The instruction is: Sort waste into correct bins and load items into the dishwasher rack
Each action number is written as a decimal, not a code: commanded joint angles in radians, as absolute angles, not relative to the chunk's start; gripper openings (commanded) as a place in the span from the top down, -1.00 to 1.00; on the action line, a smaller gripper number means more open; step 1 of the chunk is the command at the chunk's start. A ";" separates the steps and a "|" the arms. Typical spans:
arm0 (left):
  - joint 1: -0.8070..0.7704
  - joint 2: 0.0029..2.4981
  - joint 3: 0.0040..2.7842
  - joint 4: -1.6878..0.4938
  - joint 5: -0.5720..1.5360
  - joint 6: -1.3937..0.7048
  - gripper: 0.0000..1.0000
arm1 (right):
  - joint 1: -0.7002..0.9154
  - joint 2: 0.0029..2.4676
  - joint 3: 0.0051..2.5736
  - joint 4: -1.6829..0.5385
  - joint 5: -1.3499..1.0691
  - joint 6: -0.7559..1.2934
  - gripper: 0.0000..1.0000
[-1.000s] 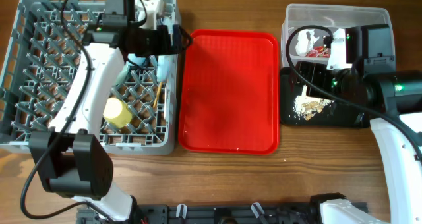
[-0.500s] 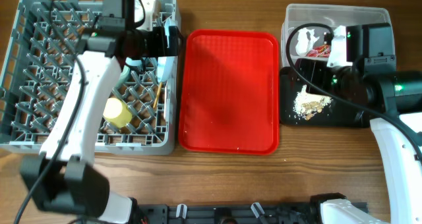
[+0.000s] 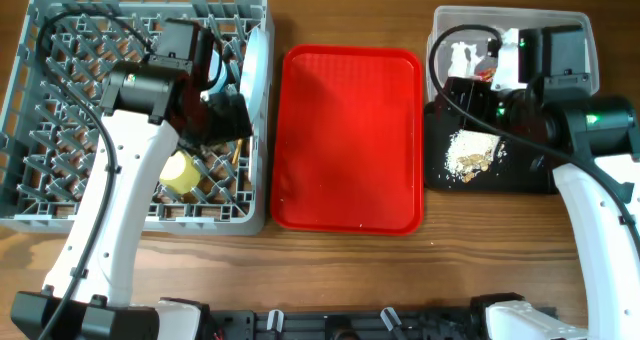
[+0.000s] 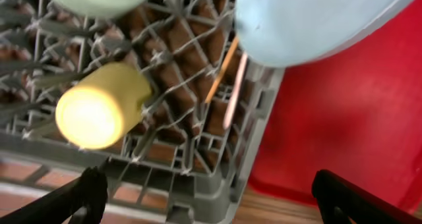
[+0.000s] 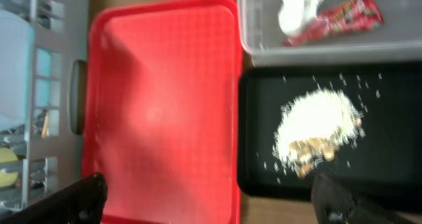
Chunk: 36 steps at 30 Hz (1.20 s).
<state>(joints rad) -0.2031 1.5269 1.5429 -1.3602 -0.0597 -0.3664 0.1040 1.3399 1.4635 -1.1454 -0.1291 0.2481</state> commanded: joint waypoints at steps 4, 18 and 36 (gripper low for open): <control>-0.250 1.208 1.300 -1.224 -0.089 -0.407 -1.00 | 0.100 1.136 1.293 -1.093 -0.103 0.265 -0.99; -0.277 0.344 0.907 -1.021 -0.103 -0.397 -1.00 | 0.100 0.645 0.960 -1.011 -0.011 0.272 -1.00; -0.277 0.341 0.907 -1.217 -0.103 -0.398 -1.00 | 0.100 0.659 0.960 -1.023 -0.010 0.265 -1.00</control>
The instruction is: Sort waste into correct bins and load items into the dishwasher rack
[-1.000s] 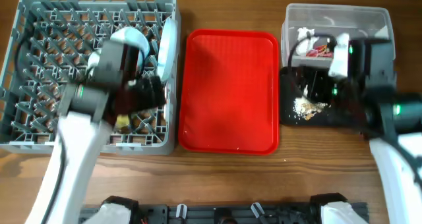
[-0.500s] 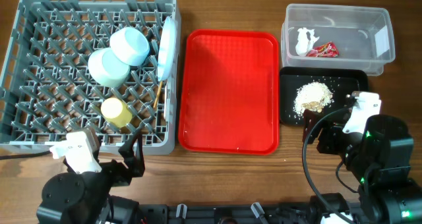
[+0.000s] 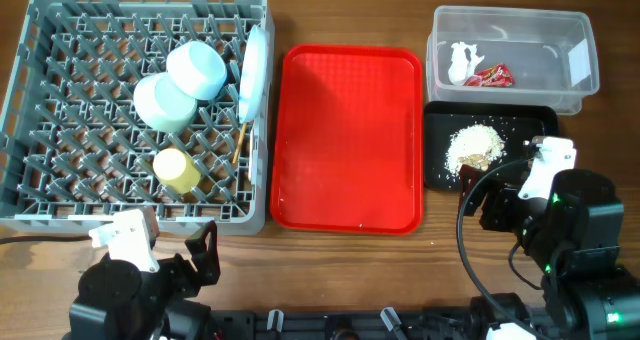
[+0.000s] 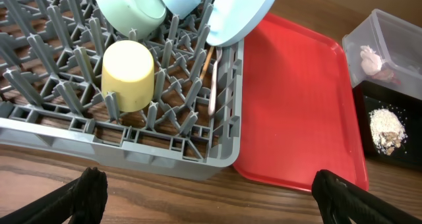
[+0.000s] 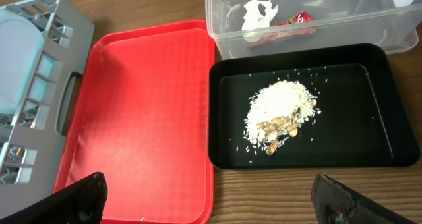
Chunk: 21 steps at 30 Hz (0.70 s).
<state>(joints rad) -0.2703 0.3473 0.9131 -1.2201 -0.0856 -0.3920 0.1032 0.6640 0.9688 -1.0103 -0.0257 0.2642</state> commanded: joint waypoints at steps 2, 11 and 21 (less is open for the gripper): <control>-0.277 0.341 0.907 -1.217 -0.103 -0.398 -1.00 | 0.100 0.634 0.958 -1.024 0.009 0.252 -0.99; -0.277 0.341 0.907 -1.217 -0.103 -0.398 -1.00 | 0.100 0.330 0.649 -0.629 0.000 0.142 -1.00; -0.277 0.341 0.907 -1.217 -0.103 -0.398 -1.00 | 0.033 0.001 0.096 0.051 -0.039 0.350 -1.00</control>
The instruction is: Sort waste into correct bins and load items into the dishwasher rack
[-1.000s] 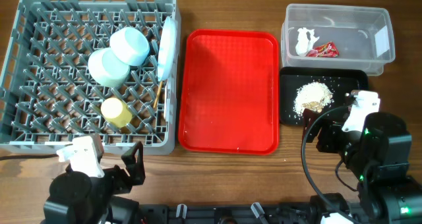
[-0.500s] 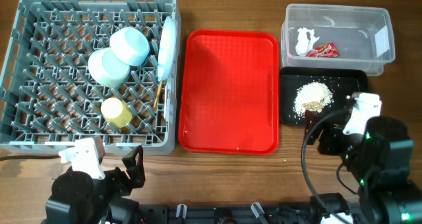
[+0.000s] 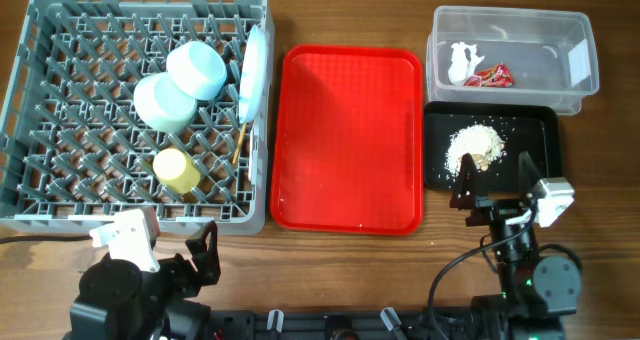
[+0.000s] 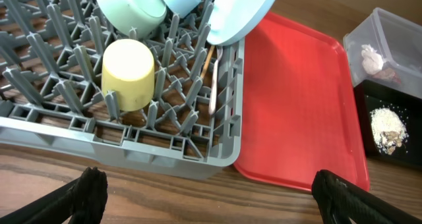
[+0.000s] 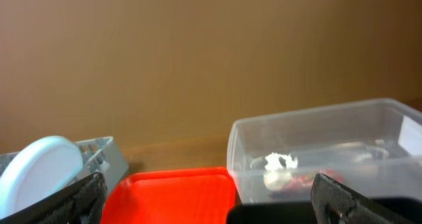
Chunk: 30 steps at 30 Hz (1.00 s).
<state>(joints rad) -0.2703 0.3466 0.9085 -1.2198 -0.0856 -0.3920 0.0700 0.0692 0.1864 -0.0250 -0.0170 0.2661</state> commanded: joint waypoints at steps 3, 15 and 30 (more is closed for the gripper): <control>-0.277 0.341 0.907 -1.217 -0.103 -0.398 -1.00 | 0.000 0.003 0.041 0.115 -0.080 0.340 -0.99; -0.277 0.341 0.907 -1.216 -0.103 -0.398 -1.00 | -0.007 0.003 0.005 0.003 -0.086 0.107 -1.00; -0.277 0.341 0.907 -1.217 -0.103 -0.398 -1.00 | -0.007 0.004 0.006 0.003 -0.086 0.107 -1.00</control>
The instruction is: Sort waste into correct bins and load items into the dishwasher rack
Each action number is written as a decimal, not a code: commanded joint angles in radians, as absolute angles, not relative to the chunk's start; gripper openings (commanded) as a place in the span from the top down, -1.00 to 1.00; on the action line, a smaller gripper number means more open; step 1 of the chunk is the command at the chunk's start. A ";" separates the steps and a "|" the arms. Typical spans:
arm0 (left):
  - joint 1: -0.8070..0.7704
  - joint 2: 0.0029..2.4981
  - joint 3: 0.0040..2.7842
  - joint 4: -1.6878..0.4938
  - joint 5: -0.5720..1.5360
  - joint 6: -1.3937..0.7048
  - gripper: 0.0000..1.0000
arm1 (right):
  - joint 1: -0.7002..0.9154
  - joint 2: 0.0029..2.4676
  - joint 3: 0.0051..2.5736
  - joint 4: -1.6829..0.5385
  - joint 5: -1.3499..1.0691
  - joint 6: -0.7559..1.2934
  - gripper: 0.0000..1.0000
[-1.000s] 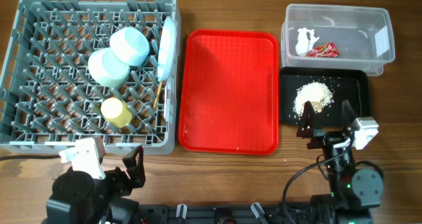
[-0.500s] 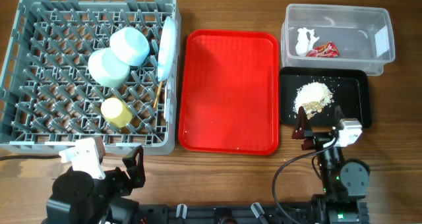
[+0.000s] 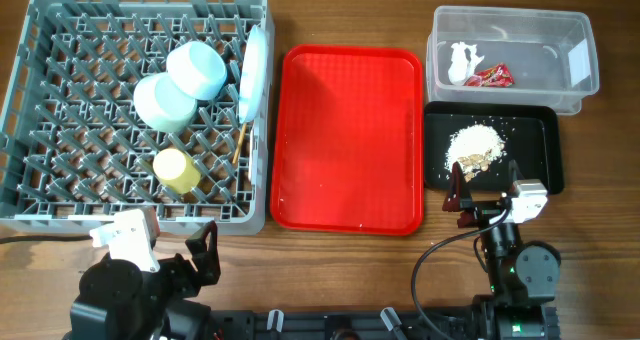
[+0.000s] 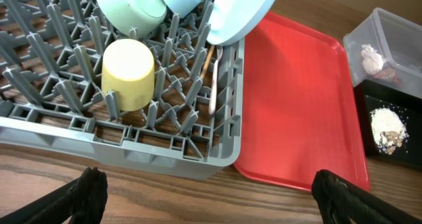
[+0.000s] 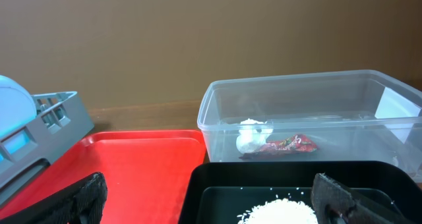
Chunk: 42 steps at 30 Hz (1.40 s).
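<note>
The grey dishwasher rack on the left holds two pale blue bowls, a plate on edge, a yellow cup and chopsticks. At the far right, a clear bin contains crumpled white paper and a red wrapper. Rice and food scraps lie in the black tray. My left gripper is open and empty at the near edge, short of the rack. Near the black tray's front, my right gripper is open and empty.
A bare red tray lies between the rack and the bins. Both arms are folded at the table's near edge, the left arm below the rack and the right arm below the black tray.
My right wrist view has dropped from the back wall and clear bin to the black tray and rice; the right arm sits slightly further left. The left arm has not moved.
At first my left arm reached over the rack and my right arm over the bins, both grippers open. Then both arms were back at the near edge. After that the right arm folded up and its view rose, then lowered onto the black tray.
</note>
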<state>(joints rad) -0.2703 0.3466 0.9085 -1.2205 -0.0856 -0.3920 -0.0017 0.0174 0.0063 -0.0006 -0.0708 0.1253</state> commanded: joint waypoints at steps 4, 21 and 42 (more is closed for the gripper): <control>-0.277 0.341 0.907 -1.217 -0.103 -0.398 -1.00 | -0.007 0.004 0.005 0.003 -0.086 0.107 -1.00; -0.047 0.109 0.493 -0.865 -0.094 -0.402 -1.00 | -0.007 0.004 0.005 0.003 -0.086 0.108 -0.99; 0.022 0.004 0.006 -0.074 -0.015 -0.241 -1.00 | -0.007 0.004 0.005 0.003 -0.086 0.108 -1.00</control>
<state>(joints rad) 0.0147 0.0128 0.0132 -0.0647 -0.0437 -0.2985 -0.0017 0.0147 0.0063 -0.0006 -0.0711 0.1253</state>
